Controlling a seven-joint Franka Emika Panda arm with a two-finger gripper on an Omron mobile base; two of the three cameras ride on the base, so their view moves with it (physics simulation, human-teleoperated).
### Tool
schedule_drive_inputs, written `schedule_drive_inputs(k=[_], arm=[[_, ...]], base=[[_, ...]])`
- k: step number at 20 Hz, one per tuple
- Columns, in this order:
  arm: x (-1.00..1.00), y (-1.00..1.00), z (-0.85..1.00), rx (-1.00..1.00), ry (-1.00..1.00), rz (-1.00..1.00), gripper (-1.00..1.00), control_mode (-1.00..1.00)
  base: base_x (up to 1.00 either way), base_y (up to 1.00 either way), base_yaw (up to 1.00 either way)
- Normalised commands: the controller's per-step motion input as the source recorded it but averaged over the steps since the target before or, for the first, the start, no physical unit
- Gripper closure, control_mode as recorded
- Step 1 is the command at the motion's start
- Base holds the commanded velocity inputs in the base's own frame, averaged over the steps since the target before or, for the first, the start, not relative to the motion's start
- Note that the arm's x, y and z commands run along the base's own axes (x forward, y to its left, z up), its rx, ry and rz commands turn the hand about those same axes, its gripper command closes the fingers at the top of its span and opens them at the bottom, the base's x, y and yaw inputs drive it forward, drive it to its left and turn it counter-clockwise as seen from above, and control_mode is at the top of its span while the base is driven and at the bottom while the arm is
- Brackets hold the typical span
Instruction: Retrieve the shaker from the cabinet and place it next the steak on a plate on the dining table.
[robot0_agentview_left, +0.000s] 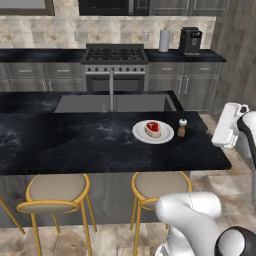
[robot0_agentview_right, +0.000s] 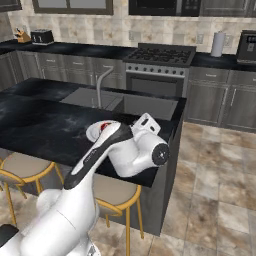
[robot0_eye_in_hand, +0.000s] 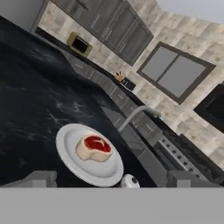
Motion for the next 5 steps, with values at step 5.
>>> schedule_drive_inputs(k=[5], arm=[[-0.81,0.0,0.23,-0.02,-0.1,0.06,-1.0,-1.0]], base=[[0.0,0.0,0.0]])
